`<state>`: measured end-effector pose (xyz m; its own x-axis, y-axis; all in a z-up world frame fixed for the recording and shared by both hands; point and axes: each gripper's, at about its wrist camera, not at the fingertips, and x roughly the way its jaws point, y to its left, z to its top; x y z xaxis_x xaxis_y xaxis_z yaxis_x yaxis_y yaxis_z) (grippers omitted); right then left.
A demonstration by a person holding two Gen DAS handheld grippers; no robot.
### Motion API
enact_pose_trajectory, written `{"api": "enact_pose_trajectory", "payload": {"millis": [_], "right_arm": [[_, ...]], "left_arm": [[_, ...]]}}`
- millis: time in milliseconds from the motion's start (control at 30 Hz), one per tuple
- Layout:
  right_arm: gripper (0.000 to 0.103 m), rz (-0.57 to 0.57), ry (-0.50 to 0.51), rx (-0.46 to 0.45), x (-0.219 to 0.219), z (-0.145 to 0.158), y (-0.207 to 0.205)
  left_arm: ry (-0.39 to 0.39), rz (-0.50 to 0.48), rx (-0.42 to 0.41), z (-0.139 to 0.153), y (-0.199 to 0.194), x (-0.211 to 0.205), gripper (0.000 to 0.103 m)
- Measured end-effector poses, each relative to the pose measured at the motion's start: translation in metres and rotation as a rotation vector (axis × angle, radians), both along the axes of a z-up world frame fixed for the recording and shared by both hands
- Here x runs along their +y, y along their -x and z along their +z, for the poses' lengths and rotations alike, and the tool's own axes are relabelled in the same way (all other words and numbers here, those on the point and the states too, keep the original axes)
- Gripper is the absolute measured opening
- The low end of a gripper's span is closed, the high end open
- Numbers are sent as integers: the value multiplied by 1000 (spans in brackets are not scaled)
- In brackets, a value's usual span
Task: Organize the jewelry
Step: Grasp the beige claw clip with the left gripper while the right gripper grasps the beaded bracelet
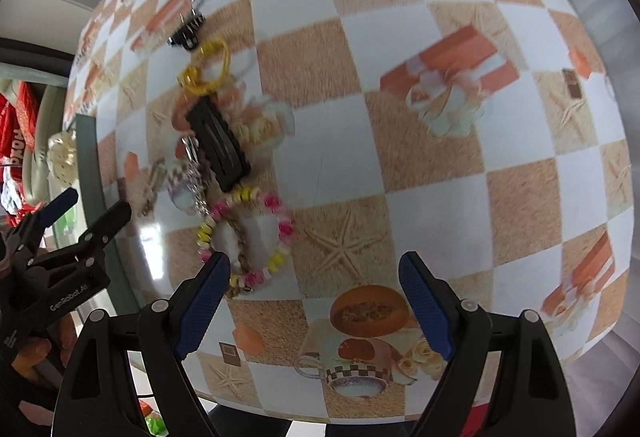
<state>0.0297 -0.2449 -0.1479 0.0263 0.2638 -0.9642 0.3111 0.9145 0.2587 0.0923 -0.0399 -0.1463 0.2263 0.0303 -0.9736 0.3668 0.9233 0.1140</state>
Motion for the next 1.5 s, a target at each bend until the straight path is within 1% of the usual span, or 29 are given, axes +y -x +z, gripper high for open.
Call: {"api": "enact_pose_trajectory", "payload": {"millis": [33,200,233,267,300,333,500,567,600,633,667,700,767,800,867,967,1100,1200,1267,1500], "right_arm": [[88,0,-6,8,3,-5,1],[88,-14,-16,40,11,-20,2],[86,-17,-13,46,13,-22,2],[85,-18,-5,51,14,-24,2],[85,-18,7,49,17,-24,0],[84,-14,23,45,19,-23,-1],[70,12,108,39,35,-21,-6],[57,45,158,35,43,-20,-6],[53,61,178,32,48,-19,-7],[46,79,197,28,53,-18,-7],[36,89,205,25,56,-18,-7],[31,97,211,23,59,-17,-7],[11,102,207,18,62,-16,-7],[11,98,200,15,62,-16,-6],[10,80,182,9,59,-15,-5],[9,42,126,-18,49,-9,-3],[9,-5,72,-45,35,4,1],[10,-28,39,-52,22,12,2],[10,-35,25,-62,15,19,2],[10,-35,-12,-100,10,48,4]], "left_arm": [[-8,-8,15,-5,0,-2,92],[-9,-33,36,-20,1,-7,92],[-8,-38,38,-22,1,-9,92],[-8,-45,40,-24,1,-10,86],[-12,-51,47,-27,1,-11,81],[-12,-55,57,-29,0,-12,78],[14,-53,53,-30,-3,-14,78],[41,-58,59,-29,-3,-17,66],[48,-61,62,-28,-2,-19,62],[56,-69,66,-28,-1,-21,55],[62,-74,66,-27,2,-25,48],[74,-78,72,-26,4,-27,44],[88,-79,79,-26,6,-30,28],[91,-80,80,-26,7,-32,23],[97,-76,84,-26,9,-34,23],[133,-55,94,-22,10,-27,23],[172,-18,82,-9,10,-16,23],[206,11,69,7,10,-8,23],[218,13,59,15,14,3,23],[250,26,28,41,21,20,23]]}}
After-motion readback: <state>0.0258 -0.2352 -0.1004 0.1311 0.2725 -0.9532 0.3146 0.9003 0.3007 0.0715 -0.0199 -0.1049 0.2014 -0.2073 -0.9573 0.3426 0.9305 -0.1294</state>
